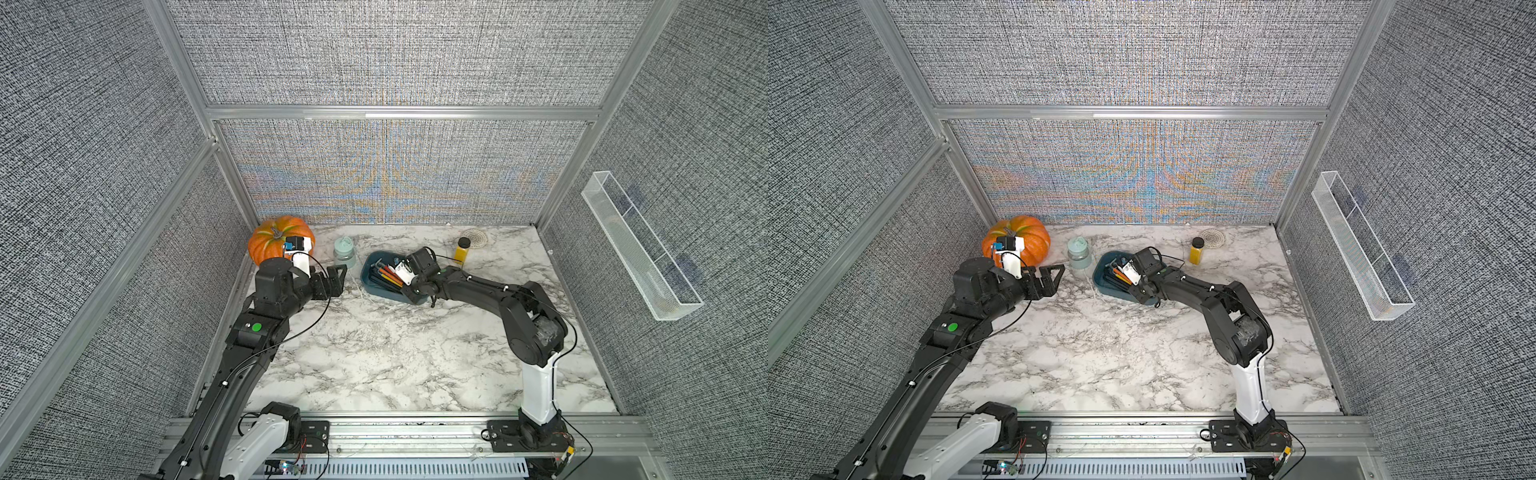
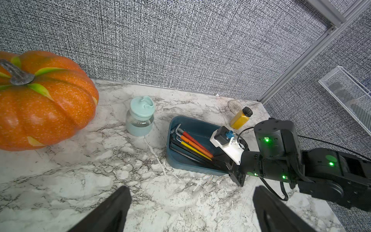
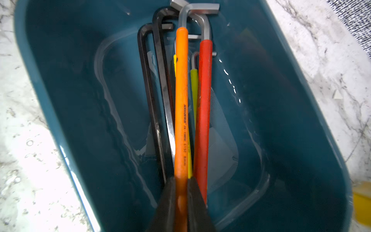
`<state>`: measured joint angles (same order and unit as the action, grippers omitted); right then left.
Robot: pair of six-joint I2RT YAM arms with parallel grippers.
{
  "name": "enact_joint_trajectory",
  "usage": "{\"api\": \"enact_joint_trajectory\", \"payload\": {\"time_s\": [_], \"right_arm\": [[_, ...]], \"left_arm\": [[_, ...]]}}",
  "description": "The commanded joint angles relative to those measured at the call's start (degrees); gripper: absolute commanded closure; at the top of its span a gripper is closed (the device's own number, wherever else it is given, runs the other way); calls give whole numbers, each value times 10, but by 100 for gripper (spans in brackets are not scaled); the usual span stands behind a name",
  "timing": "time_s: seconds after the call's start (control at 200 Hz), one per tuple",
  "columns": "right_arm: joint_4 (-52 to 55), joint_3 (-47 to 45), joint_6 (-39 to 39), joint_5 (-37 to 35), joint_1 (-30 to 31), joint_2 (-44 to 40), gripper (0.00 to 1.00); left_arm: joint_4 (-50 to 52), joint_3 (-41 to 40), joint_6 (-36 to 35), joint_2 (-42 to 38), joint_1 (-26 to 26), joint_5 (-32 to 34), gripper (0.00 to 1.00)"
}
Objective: Put the hex key on the desktop into the storage box
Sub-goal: Place the Allen key in the storage box, then reset both arms
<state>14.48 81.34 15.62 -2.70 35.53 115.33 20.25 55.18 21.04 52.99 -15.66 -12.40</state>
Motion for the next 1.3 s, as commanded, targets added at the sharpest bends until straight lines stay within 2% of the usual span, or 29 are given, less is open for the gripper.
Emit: {"api": "enact_joint_trajectory", "payload": {"time_s": [0.0, 0.05, 0.33, 0.415, 0.521, 0.561, 0.586, 0.686, 0.806, 0.956, 1.021, 1.126, 1.296], "right_arm": [[-8, 2, -4, -2, 0, -4, 48], [-12, -1, -7, -3, 0, -7, 43], [-36, -10, -27, -4, -1, -49, 34], [-47, -11, -34, -4, 0, -73, 27], [-60, -13, -45, -8, 0, -112, 20], [-67, -18, -51, -15, 0, -130, 11], [-73, -24, -55, -19, -1, -146, 1], [-100, -67, -82, -31, -14, -217, 1], [-132, -146, -133, -27, -64, -325, 1], [-153, -240, -177, -14, -144, -447, 1], [-155, -272, -188, -25, -178, -477, 1], [-148, -312, -208, -83, -230, -491, 1], [-177, -370, -236, -83, -330, -482, 1]], "left_arm": [[-13, -4, 0, -3, 0, 2, 0], [-14, -5, 0, -3, 0, 4, 0], [-40, -13, -3, -3, 0, 16, 0], [-57, -17, -8, 5, 0, 31, 0], [-70, -17, -17, 30, 0, 73, 0], [-73, -16, -27, 39, 0, 94, 0], [-76, -16, -33, 43, 0, 110, 0], [-99, -28, -46, 55, 0, 218, 0], [-162, -65, -76, 71, 1, 345, 0], [-323, -156, -155, 102, 6, 430, 0], [-408, -200, -177, 121, 18, 434, 0], [-521, -259, -171, 156, 55, 395, 0], [-581, -267, -174, 233, 88, 375, 0]]}}
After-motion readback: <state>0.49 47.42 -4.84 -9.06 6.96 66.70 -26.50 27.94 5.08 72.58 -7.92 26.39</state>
